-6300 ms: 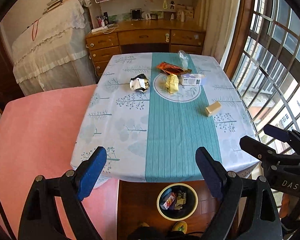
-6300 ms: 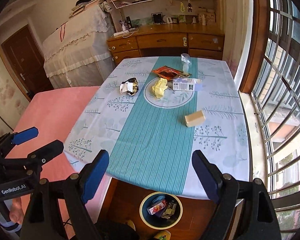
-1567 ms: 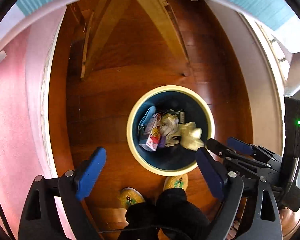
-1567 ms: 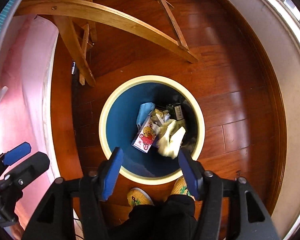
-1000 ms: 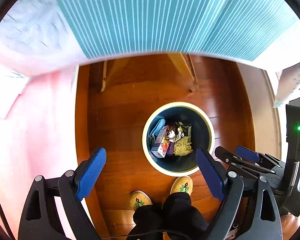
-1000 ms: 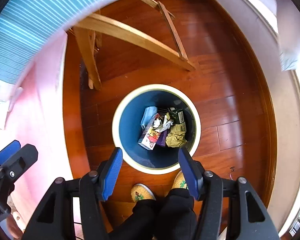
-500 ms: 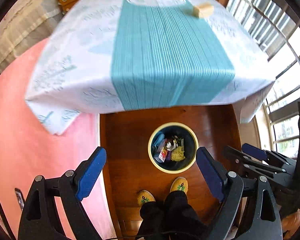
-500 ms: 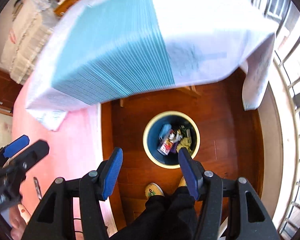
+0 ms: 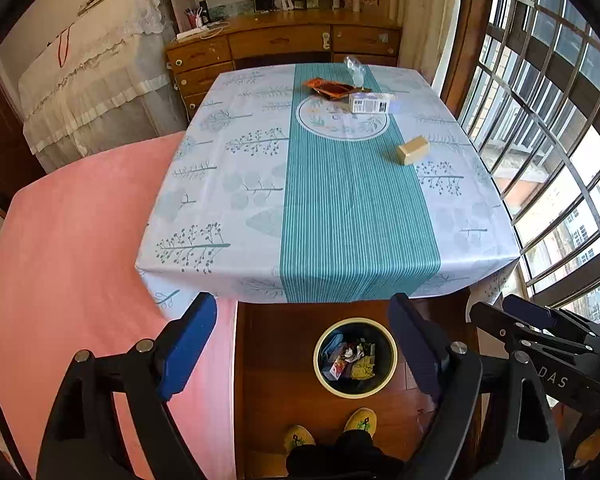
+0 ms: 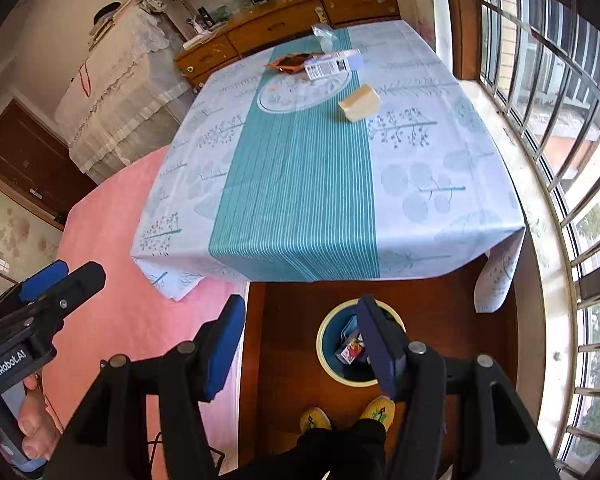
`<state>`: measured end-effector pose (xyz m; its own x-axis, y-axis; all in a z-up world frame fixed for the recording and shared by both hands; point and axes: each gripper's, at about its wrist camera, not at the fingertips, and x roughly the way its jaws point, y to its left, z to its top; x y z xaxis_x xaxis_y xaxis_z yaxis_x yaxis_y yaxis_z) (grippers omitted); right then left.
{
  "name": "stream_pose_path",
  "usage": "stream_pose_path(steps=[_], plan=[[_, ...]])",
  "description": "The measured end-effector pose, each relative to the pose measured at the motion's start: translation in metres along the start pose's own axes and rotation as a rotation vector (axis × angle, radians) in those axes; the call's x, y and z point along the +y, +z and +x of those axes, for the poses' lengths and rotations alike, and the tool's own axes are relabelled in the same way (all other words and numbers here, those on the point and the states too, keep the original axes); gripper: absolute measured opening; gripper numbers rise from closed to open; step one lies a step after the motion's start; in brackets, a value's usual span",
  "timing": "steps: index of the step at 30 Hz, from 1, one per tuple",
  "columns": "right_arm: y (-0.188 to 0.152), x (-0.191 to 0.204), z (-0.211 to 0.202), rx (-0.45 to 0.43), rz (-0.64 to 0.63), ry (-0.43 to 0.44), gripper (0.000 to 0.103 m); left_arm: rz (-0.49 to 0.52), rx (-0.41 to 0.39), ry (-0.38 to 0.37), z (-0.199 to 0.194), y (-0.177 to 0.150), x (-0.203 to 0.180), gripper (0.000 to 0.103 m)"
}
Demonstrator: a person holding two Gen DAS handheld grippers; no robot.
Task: Collect trash
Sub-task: 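Move both tools back over the table toward the beige block and carton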
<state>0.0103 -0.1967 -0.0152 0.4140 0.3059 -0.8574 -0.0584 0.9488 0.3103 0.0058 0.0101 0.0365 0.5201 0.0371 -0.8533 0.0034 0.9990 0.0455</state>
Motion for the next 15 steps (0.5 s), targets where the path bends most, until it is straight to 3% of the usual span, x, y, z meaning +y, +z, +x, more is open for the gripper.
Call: stream_pose_path(steps=[9, 15], plan=[[0.044, 0.011, -0.027, -0.082, -0.086, 0.036, 0.058, 0.003, -0.099, 0.05, -0.025, 0.025, -0.018, 0.074], [0.075, 0.007, -0.029, -0.117, -0.099, 0.039, 0.058, 0.019, -0.11, 0.038, -0.022, 0.042, -0.033, 0.074]])
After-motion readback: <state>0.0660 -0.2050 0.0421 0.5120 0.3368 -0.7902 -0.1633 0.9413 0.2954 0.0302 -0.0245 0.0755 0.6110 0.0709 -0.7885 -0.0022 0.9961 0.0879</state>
